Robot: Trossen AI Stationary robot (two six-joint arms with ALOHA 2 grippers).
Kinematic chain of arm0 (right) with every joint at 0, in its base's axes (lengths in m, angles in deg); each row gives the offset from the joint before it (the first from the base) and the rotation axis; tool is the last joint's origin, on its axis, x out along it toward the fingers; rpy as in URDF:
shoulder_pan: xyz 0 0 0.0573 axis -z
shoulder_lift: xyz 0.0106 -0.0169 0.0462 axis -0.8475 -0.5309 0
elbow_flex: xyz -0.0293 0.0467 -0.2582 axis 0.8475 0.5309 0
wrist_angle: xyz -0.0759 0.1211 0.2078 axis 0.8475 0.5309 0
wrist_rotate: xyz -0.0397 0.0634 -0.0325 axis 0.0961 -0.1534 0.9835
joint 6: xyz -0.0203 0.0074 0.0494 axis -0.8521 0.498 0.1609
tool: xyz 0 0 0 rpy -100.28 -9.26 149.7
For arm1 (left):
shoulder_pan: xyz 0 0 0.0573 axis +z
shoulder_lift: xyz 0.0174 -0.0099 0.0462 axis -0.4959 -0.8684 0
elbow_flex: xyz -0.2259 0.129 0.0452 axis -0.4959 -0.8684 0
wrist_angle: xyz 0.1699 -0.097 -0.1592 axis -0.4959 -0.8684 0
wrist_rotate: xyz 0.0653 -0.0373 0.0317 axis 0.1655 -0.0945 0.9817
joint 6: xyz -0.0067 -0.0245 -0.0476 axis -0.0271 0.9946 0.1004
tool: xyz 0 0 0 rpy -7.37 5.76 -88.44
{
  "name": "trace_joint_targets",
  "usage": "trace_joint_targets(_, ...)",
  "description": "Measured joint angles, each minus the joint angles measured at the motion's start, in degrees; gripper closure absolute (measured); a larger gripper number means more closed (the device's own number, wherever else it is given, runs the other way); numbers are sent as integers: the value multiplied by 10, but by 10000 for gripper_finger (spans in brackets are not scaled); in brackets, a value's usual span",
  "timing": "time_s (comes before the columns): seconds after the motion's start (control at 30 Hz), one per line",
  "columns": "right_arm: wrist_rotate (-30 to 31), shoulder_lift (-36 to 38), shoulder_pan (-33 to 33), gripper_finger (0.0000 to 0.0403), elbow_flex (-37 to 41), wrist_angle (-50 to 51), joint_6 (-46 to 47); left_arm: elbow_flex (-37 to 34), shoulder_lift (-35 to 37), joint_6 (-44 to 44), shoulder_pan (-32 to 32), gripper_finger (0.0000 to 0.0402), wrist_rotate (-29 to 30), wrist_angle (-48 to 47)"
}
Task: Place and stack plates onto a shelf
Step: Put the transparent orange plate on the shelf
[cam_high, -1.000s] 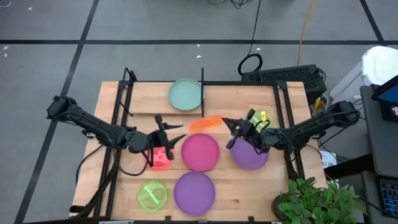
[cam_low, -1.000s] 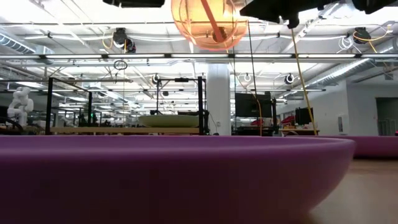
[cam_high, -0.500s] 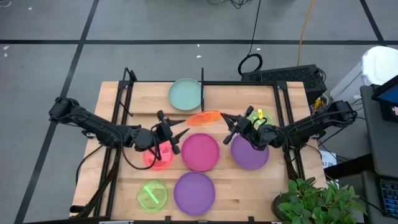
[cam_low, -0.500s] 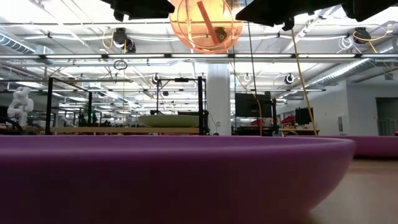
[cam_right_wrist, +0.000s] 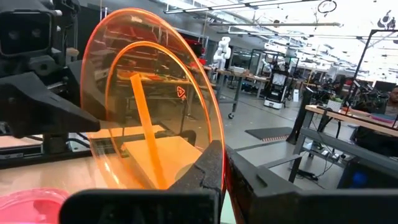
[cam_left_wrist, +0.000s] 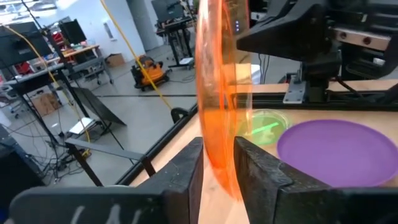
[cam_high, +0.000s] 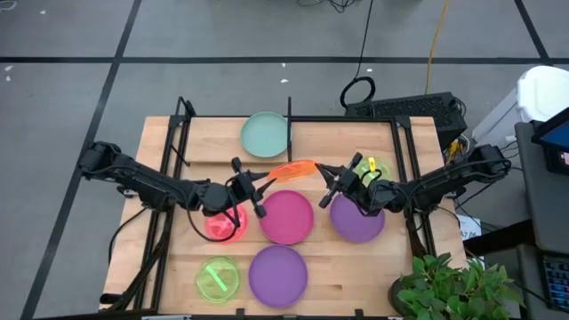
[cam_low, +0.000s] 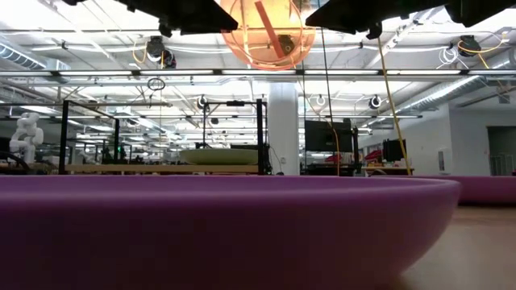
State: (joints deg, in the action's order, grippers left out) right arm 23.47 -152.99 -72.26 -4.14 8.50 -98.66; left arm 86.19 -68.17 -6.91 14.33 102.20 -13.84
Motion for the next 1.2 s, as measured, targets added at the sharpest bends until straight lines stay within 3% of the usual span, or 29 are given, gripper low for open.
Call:
trace_joint_targets(0.63,21,0,0,403,0,17,13,0,0,4,-4,309,3,27)
trace_joint_targets(0.87,44,0,0,403,0,17,10,0,0,-3,-4,309,30,27)
trace_joint_targets(1.2,31,0,0,403,0,17,11,0,0,0,4,310,30,26)
